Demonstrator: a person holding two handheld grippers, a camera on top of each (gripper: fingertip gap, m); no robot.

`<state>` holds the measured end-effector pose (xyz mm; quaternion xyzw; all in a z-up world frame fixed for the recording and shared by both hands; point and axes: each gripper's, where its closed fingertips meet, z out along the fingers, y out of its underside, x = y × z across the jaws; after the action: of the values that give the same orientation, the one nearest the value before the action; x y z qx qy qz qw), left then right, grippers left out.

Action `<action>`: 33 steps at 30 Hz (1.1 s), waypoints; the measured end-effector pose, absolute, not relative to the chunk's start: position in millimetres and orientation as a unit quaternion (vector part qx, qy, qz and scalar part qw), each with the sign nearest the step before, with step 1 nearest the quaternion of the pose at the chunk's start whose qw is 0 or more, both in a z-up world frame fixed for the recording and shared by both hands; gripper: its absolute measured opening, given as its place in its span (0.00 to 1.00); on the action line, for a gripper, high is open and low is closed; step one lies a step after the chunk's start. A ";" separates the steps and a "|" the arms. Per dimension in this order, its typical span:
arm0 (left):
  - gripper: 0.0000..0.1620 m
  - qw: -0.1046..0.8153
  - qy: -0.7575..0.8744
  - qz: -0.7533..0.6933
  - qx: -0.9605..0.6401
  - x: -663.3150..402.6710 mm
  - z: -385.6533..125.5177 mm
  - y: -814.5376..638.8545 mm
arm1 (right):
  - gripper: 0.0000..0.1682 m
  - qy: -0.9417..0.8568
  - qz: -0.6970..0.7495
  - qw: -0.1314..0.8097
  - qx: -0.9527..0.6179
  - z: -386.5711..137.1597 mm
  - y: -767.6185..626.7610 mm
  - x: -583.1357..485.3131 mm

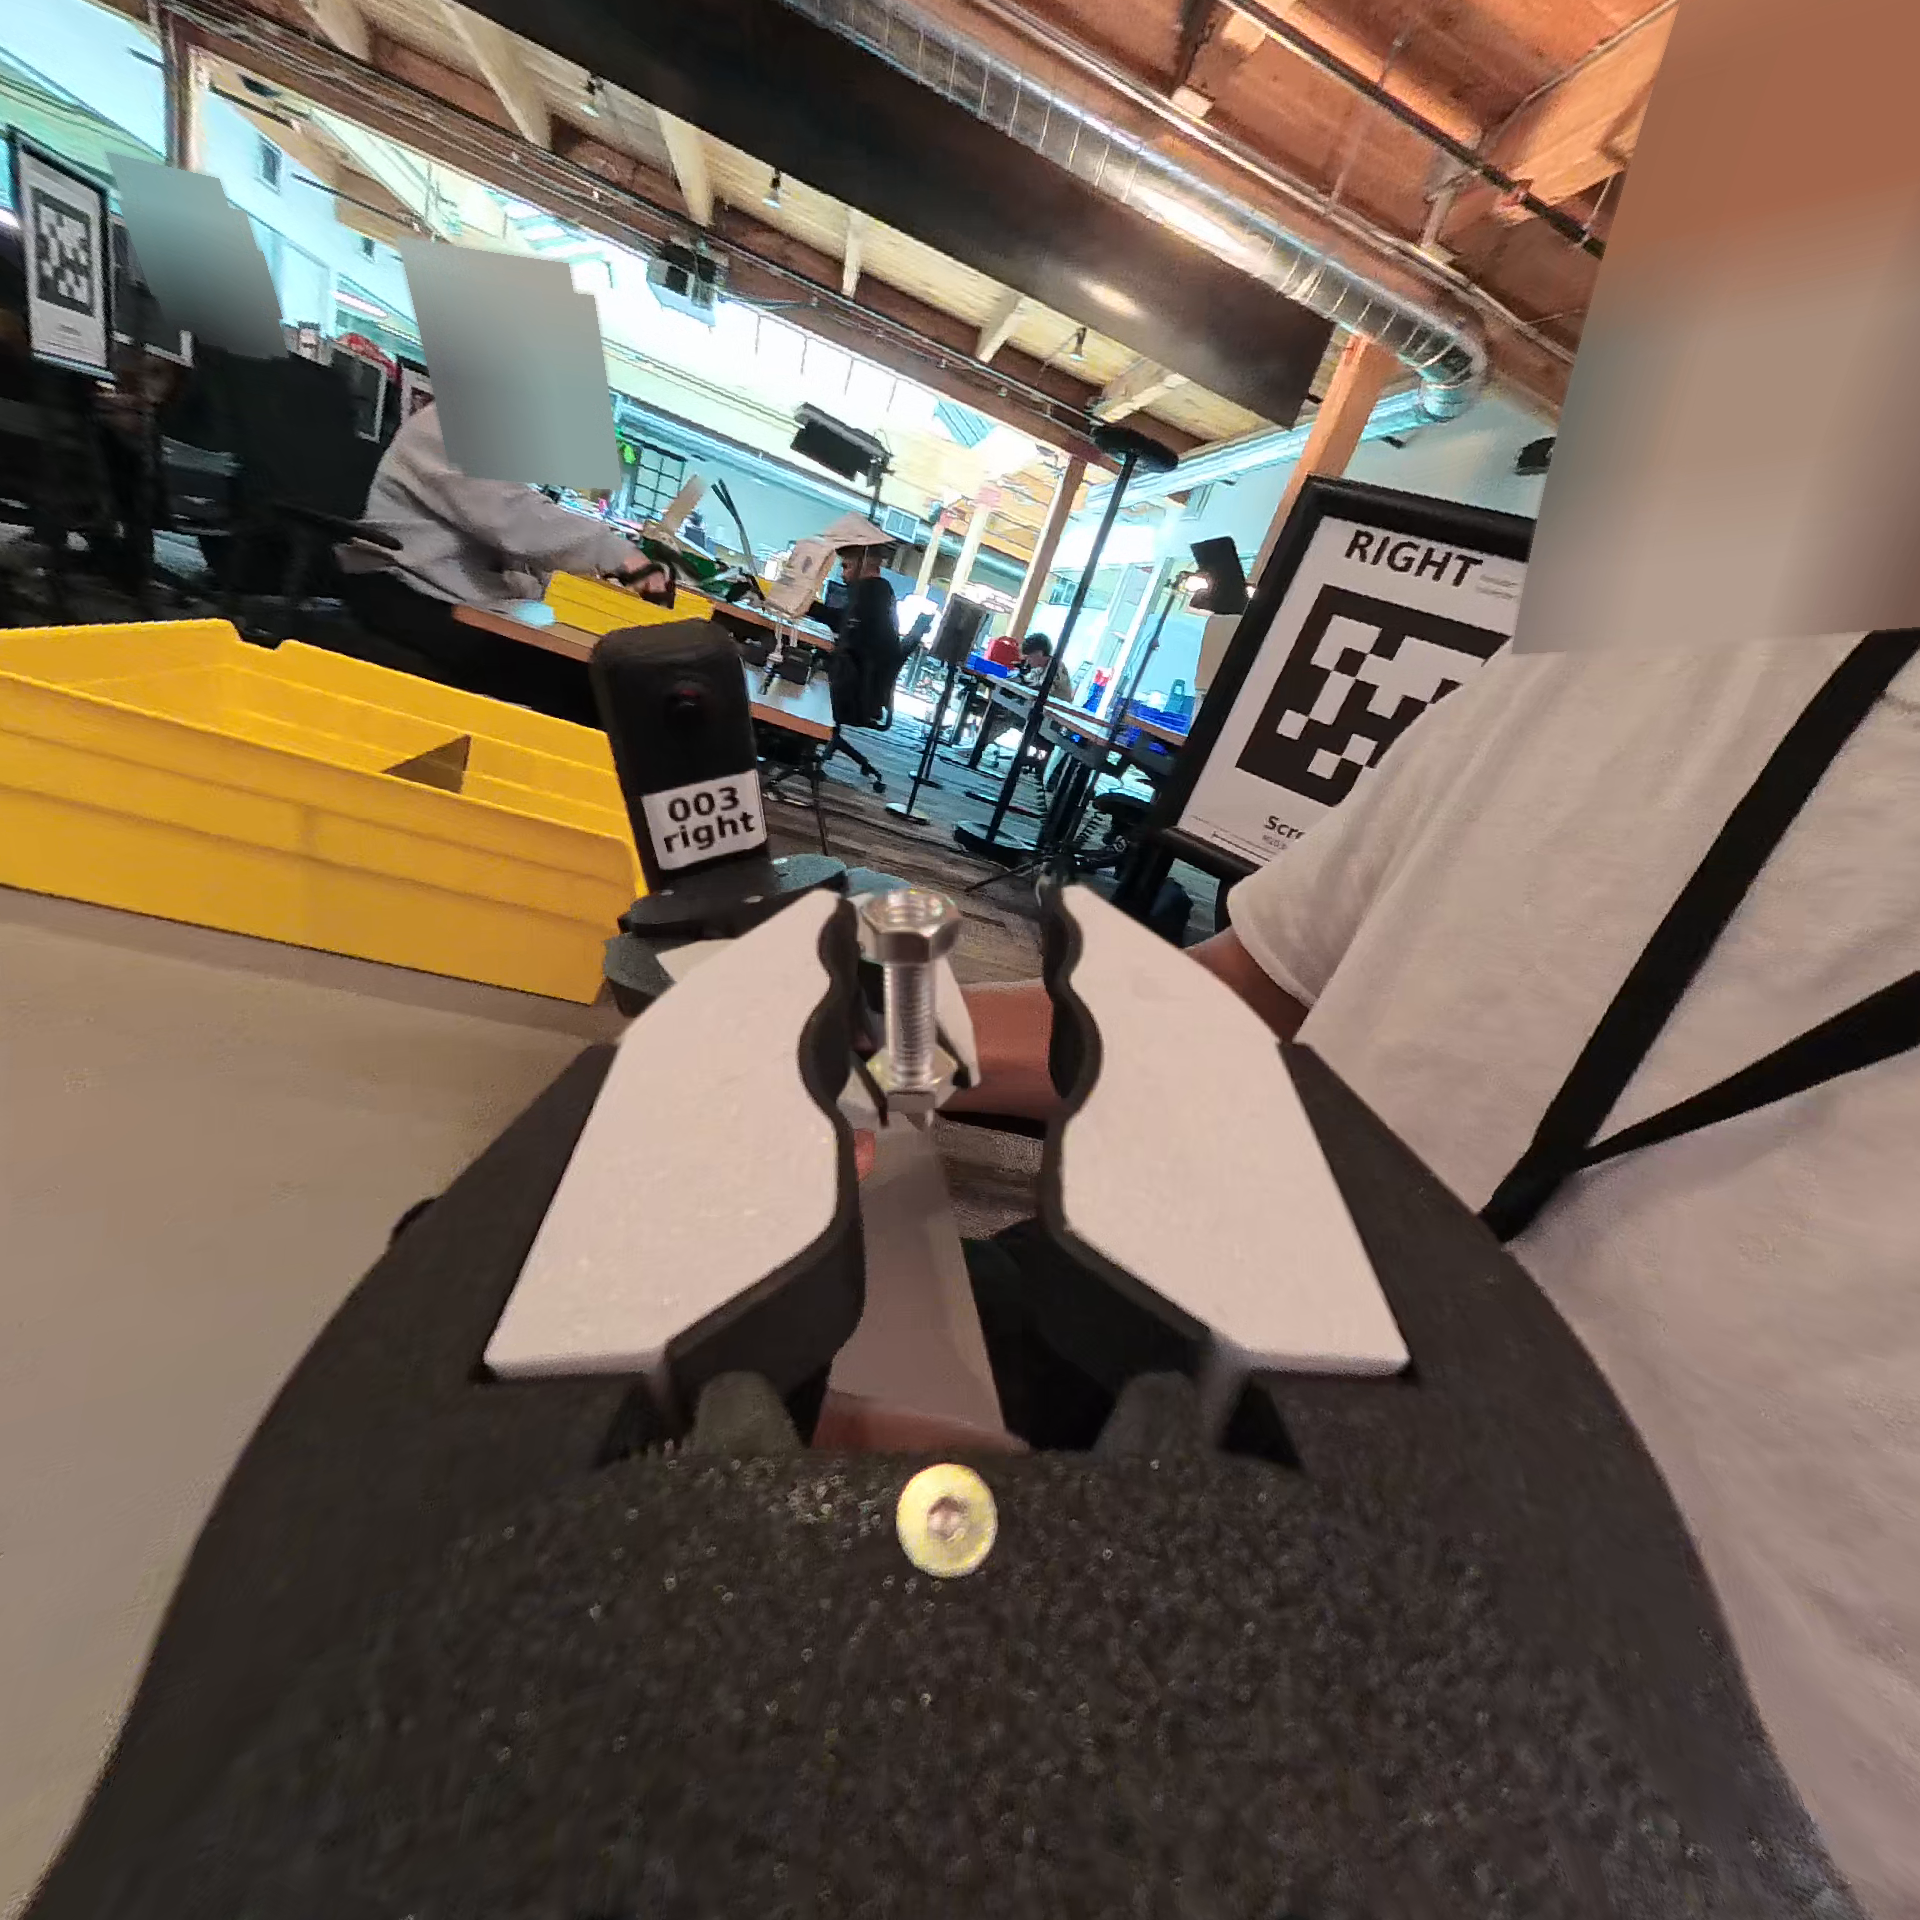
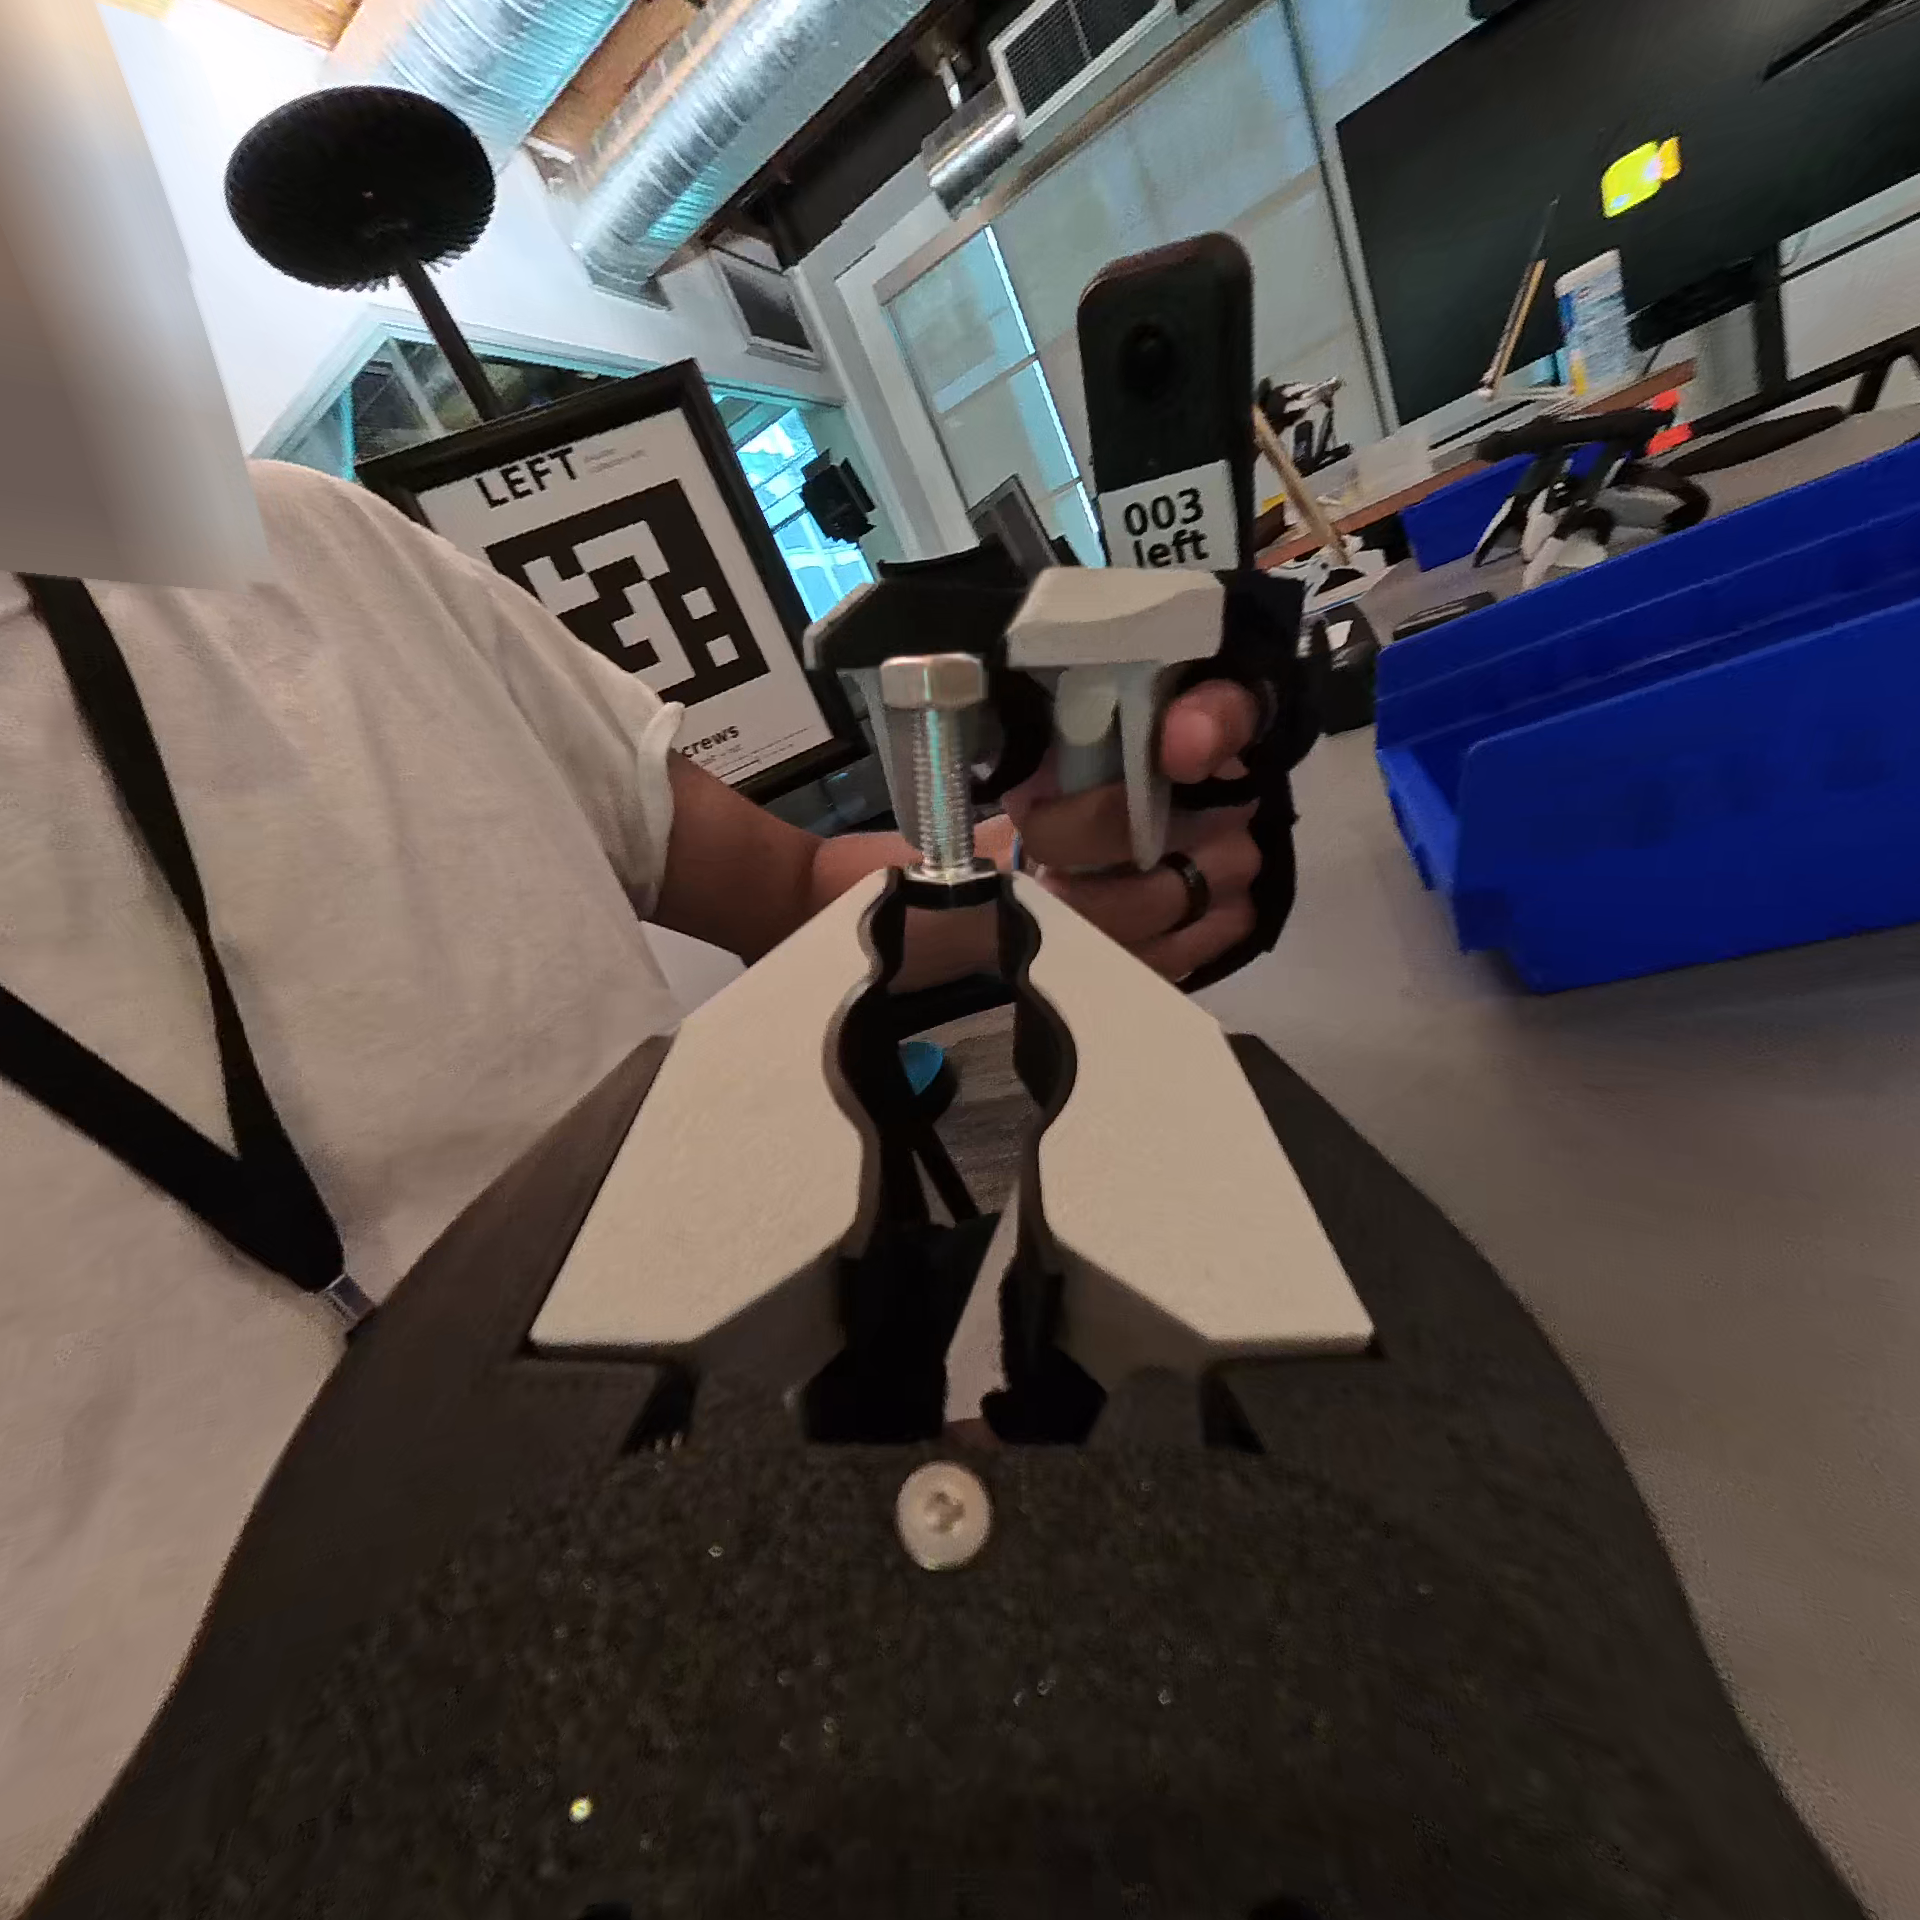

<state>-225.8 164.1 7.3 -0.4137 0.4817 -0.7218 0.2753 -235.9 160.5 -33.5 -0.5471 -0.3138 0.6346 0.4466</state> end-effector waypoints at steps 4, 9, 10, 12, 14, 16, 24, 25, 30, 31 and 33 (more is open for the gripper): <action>0.22 0.259 0.496 -0.721 -0.408 -224.7 3.3 155.2 | 0.10 -0.324 0.643 0.436 -0.541 -33.2 154.5 -240.6; 0.21 0.254 0.501 -0.720 -0.408 -223.0 1.0 151.4 | 0.10 -0.329 0.648 0.426 -0.538 -33.6 150.7 -241.2; 0.21 0.255 0.500 -0.720 -0.408 -223.0 0.9 152.1 | 0.10 -0.331 0.648 0.425 -0.538 -34.0 150.1 -241.4; 0.19 0.257 0.499 -0.720 -0.409 -223.3 1.1 153.4 | 0.10 -0.331 0.648 0.425 -0.539 -34.0 150.1 -241.2; 0.12 0.263 0.500 -0.715 -0.411 -223.3 0.6 155.0 | 0.10 -0.329 0.646 0.428 -0.540 -34.1 151.2 -240.1; 0.12 0.272 0.500 -0.708 -0.417 -222.4 -0.3 157.9 | 0.10 -0.326 0.640 0.433 -0.545 -34.7 153.5 -239.3; 0.12 0.361 0.478 -0.628 -0.497 -212.7 -12.4 196.6 | 0.10 -0.288 0.504 0.538 -0.611 -45.5 193.0 -223.0; 0.12 0.372 0.473 -0.618 -0.506 -211.9 -13.6 201.6 | 0.10 -0.282 0.485 0.552 -0.617 -45.8 197.8 -219.9; 0.12 0.421 0.465 -0.566 -0.535 -207.0 -18.2 213.8 | 0.10 -0.277 0.398 0.596 -0.640 -50.4 211.5 -212.9; 0.12 0.428 0.458 -0.562 -0.539 -206.1 -17.9 215.3 | 0.10 -0.274 0.386 0.604 -0.641 -50.1 213.1 -211.9; 0.12 0.434 0.440 -0.561 -0.551 -204.2 -17.4 218.3 | 0.10 -0.276 0.342 0.626 -0.644 -49.8 216.5 -209.7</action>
<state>-204.2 218.3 -17.4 -0.5509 0.4399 -0.5609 0.4341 -209.7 216.5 -49.8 -0.6443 -0.2762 0.3422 0.6257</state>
